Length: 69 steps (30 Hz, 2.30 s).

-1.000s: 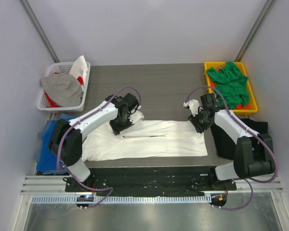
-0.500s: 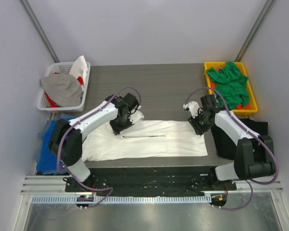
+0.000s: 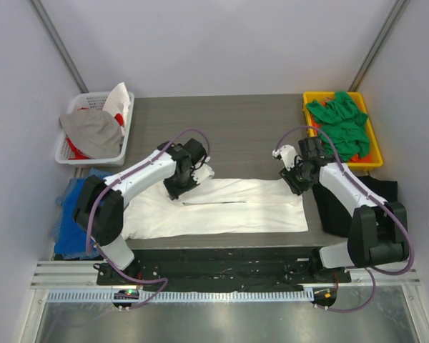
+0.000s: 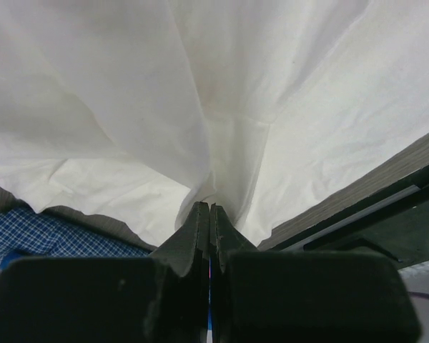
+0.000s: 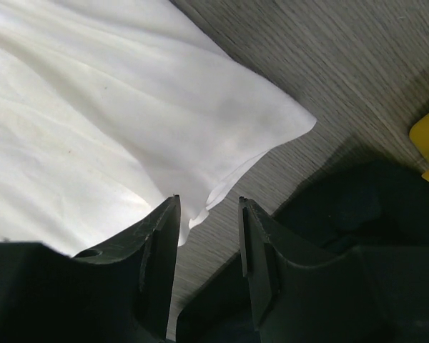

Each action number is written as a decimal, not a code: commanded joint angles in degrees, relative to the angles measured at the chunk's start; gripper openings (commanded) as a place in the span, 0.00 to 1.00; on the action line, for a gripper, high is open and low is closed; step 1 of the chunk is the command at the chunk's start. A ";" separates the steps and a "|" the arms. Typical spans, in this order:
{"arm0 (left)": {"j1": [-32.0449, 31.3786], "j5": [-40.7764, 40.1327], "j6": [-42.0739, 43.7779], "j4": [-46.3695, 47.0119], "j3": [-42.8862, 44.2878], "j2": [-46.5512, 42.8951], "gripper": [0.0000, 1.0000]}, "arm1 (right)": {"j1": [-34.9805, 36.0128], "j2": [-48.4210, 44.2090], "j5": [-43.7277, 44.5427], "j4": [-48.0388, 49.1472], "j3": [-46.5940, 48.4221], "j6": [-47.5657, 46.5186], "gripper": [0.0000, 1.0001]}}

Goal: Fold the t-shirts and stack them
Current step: Fold the other side of the tshirt into a rectangle

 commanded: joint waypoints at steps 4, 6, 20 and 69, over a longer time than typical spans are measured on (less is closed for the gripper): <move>-0.41 -0.17 -0.09 1.85 -0.81 0.76 0.00 | 0.36 5.50 1.71 5.58 1.36 -0.57 0.45; -0.41 -0.08 -0.09 1.94 -0.72 0.76 0.00 | 0.36 6.82 1.54 5.84 1.27 -0.57 0.45; -0.41 -1.92 0.17 2.55 -1.25 1.73 0.00 | 0.45 -1.70 -1.62 -0.92 -3.56 -1.89 0.45; -0.41 -3.42 -0.18 6.25 -4.41 7.97 0.00 | 2.91 -1.81 -4.61 1.00 -1.36 2.16 0.46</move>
